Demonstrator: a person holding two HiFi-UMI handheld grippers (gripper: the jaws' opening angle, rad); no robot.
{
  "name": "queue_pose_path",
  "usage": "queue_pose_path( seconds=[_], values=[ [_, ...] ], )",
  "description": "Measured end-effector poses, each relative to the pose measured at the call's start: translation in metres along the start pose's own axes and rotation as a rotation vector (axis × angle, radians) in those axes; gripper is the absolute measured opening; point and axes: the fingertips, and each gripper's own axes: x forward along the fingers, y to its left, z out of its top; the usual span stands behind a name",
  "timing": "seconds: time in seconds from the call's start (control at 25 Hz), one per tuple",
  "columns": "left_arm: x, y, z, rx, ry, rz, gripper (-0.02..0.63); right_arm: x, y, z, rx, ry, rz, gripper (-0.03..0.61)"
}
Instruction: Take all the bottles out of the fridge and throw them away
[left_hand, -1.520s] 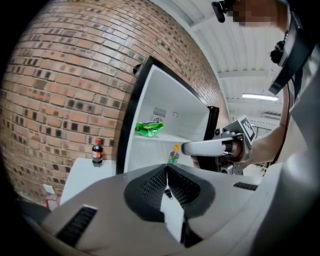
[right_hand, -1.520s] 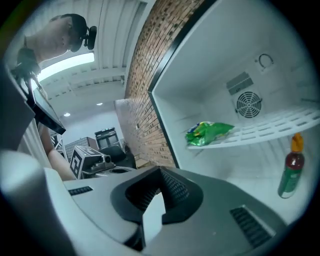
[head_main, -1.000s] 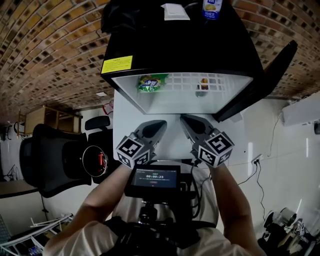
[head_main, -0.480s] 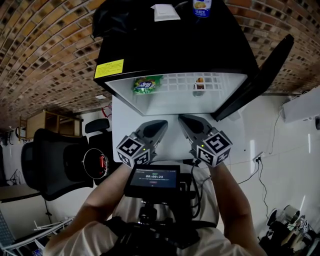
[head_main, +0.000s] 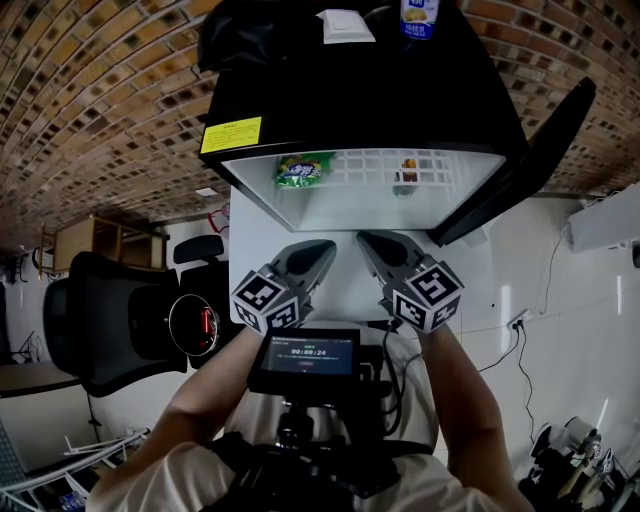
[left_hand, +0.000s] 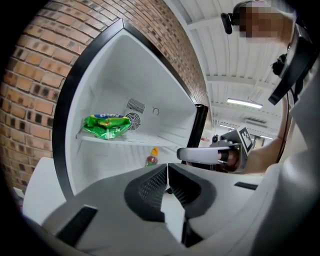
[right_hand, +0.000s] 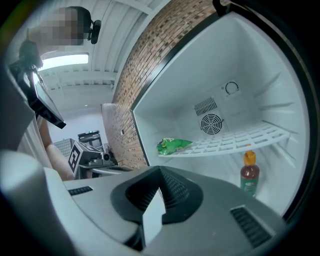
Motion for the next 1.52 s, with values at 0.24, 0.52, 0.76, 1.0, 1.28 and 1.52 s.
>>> queue_pose_path(
  seconds=[0.24, 0.52, 0.76, 1.0, 1.28, 1.52],
  values=[
    [-0.007, 0.003, 0.004, -0.011, -0.010, 0.022, 0.018, 0.009, 0.001, 0.009, -0.122, 0.025, -0.017, 0.008],
    [-0.029, 0.019, 0.004, -0.020, -0.045, 0.099, 0.018, 0.047, 0.005, 0.046, -0.523, 0.091, -0.029, 0.035],
    [-0.066, 0.040, -0.001, -0.006, -0.088, 0.192, 0.018, 0.099, 0.012, 0.067, -0.870, 0.222, -0.039, 0.164],
    [-0.105, 0.060, -0.009, -0.031, -0.125, 0.295, 0.018, 0.145, 0.008, 0.054, -1.157, 0.413, -0.042, 0.164],
    [-0.141, 0.074, -0.017, -0.076, -0.150, 0.384, 0.018, 0.150, 0.000, 0.046, -1.201, 0.473, -0.056, 0.057],
    [-0.140, 0.075, -0.021, -0.093, -0.143, 0.371, 0.018, 0.130, 0.020, 0.055, -1.156, 0.392, -0.041, 0.045]
  ],
)
